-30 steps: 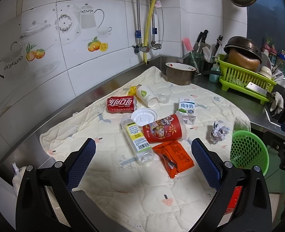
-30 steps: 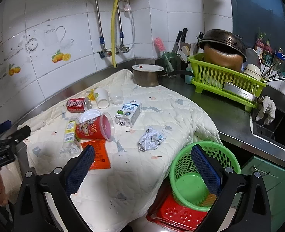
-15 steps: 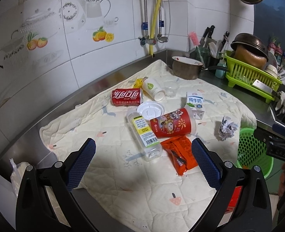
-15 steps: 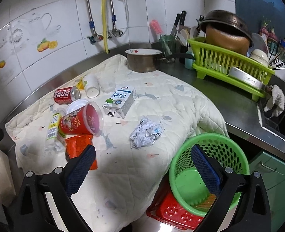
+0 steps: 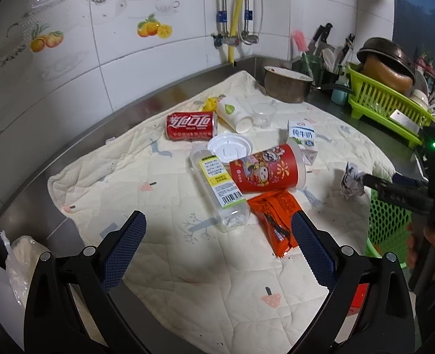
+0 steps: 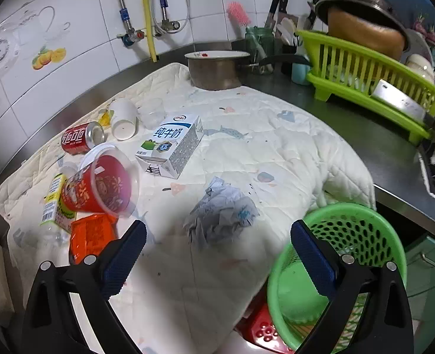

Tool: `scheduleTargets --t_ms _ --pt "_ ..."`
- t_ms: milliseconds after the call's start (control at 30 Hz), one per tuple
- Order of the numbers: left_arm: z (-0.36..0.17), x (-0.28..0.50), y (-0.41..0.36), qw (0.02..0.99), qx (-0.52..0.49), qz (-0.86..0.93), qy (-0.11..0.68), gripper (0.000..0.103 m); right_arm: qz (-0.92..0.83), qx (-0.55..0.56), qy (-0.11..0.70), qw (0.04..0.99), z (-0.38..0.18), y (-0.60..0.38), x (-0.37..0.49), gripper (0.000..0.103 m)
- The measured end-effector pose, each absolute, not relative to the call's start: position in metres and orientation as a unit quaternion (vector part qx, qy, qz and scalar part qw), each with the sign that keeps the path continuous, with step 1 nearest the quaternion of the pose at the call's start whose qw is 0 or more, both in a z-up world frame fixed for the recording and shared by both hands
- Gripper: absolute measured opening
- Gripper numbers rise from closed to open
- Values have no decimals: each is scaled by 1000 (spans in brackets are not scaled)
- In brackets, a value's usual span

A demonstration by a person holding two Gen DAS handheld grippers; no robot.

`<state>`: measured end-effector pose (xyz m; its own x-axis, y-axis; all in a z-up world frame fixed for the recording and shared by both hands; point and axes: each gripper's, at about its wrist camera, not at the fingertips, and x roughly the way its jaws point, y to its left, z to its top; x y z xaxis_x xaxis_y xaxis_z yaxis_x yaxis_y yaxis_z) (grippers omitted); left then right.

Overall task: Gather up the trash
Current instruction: 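Grasp the crumpled paper with the right tool while the left tool grasps the orange wrapper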

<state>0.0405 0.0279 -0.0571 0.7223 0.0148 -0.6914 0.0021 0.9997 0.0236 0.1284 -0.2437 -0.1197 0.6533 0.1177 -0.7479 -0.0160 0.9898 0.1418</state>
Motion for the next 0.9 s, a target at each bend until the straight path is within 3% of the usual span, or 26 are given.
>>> scheduleTargets --t_ms 233,467,667,900 --pt "-75 50 21 917 -2 -24 399 92 33 65 442 894 -144 -245 157 94" --pt "-99 65 10 899 -28 -63 432 82 43 81 472 877 -167 -246 168 62" --pt "-126 84 0 878 -66 -86 466 67 49 90 458 883 -162 -247 159 49" --pt "-149 105 -11 861 -91 -84 493 54 47 95 432 896 -141 -256 135 49"
